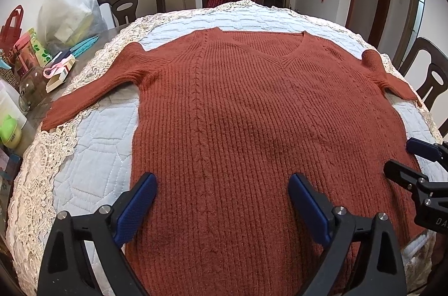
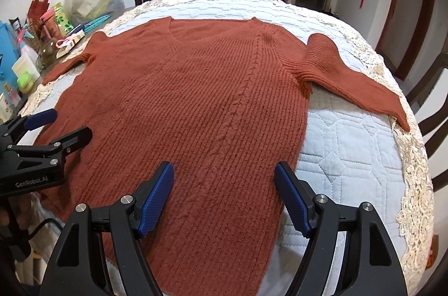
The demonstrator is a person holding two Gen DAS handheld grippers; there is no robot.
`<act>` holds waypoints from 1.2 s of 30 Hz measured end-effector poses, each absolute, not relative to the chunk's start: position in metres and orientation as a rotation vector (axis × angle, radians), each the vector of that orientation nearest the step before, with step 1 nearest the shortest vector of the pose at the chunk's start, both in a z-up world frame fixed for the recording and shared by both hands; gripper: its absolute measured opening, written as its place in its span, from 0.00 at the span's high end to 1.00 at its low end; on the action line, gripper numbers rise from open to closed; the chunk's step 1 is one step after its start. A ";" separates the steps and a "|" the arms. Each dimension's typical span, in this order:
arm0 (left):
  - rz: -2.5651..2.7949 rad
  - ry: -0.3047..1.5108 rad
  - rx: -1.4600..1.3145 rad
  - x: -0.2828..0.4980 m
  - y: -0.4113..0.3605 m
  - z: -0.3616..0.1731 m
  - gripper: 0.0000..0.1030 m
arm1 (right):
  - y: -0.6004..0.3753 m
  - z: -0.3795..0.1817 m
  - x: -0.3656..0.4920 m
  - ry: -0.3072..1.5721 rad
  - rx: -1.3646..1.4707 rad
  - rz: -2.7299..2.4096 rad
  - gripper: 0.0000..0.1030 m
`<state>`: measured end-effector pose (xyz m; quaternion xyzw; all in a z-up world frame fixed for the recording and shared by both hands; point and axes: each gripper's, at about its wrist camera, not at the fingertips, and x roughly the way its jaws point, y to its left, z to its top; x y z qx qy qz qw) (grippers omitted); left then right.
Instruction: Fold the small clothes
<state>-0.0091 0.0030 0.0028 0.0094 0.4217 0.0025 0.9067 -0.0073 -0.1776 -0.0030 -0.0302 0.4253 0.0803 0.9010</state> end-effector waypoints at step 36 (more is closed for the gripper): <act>0.289 0.763 -0.590 0.039 0.238 -0.009 0.42 | -0.139 0.002 0.039 0.877 -0.105 0.280 0.28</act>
